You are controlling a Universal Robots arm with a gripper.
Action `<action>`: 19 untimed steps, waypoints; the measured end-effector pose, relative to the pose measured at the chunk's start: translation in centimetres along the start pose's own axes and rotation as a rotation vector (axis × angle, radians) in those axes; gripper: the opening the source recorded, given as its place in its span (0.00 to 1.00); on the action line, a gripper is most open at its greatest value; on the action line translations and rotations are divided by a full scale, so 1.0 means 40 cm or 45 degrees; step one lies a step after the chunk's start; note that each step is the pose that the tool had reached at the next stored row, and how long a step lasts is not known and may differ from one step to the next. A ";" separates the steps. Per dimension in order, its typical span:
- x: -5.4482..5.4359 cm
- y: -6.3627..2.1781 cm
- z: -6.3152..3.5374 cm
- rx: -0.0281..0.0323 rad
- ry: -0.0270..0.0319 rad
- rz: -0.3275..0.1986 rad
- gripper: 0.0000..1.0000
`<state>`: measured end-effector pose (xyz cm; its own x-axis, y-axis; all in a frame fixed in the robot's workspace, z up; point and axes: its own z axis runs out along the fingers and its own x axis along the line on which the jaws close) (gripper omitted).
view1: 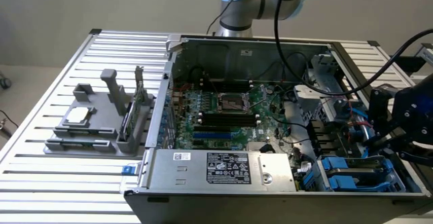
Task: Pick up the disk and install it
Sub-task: 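Insert the first disk wire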
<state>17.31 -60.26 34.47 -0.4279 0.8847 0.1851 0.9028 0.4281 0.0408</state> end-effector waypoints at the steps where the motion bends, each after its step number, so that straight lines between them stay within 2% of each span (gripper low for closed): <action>1: 0.000 0.000 0.000 0.0008 -0.0039 0.006 0.17; 3: 0.000 0.000 0.000 0.0018 -0.0112 0.019 0.17; 5: 0.000 0.000 0.000 0.0006 -0.0141 0.037 0.17; 16: 0.007 -0.016 -0.002 0.0009 -0.0145 0.054 0.17; 18: 0.007 -0.016 -0.002 0.0030 -0.0205 0.061 0.17; 19: 0.007 -0.016 -0.002 0.0057 -0.0280 0.065 0.17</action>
<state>16.61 -60.29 34.59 -0.3818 0.9094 0.1652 0.9235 0.3827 0.0273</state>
